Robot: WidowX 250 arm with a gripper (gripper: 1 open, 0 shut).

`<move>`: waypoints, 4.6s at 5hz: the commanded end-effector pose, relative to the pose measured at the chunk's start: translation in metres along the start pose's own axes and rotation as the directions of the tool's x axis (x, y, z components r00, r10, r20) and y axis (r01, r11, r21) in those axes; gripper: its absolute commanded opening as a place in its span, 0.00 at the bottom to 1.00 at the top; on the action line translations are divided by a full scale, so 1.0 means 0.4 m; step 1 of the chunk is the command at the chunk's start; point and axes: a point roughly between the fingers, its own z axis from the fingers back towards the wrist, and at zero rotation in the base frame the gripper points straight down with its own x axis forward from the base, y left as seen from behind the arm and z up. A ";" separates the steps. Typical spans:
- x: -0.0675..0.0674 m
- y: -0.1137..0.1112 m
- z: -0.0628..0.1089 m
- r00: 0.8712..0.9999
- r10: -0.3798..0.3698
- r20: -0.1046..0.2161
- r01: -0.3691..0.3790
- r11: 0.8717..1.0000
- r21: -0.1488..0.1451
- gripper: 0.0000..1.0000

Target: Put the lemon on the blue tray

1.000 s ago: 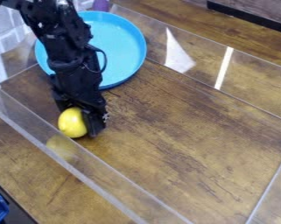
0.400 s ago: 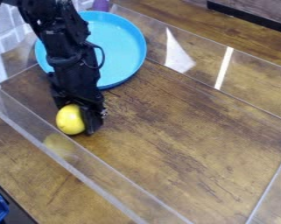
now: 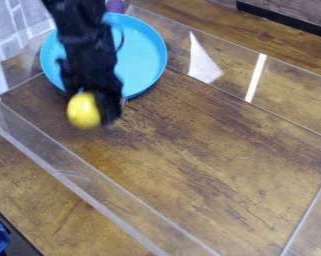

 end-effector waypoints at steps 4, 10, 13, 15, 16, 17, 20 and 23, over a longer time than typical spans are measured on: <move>0.147 0.067 0.105 0.989 0.003 0.148 -0.007 1.000 0.029 0.00; 0.187 0.128 0.030 0.989 0.032 0.142 -0.039 0.998 0.049 0.00; 0.187 0.147 0.020 0.989 0.046 0.143 -0.055 0.997 0.060 0.00; 0.188 0.152 0.014 0.988 0.052 0.148 -0.061 0.996 0.060 0.00; 0.187 0.153 0.014 0.987 0.056 0.151 -0.066 0.996 0.061 0.00; 0.186 0.154 0.015 0.986 0.060 0.155 -0.070 0.996 0.061 0.00; 0.197 0.166 0.006 0.987 0.074 0.145 -0.083 0.995 0.059 1.00; 0.207 0.168 -0.022 0.989 0.077 0.128 -0.086 0.994 0.061 1.00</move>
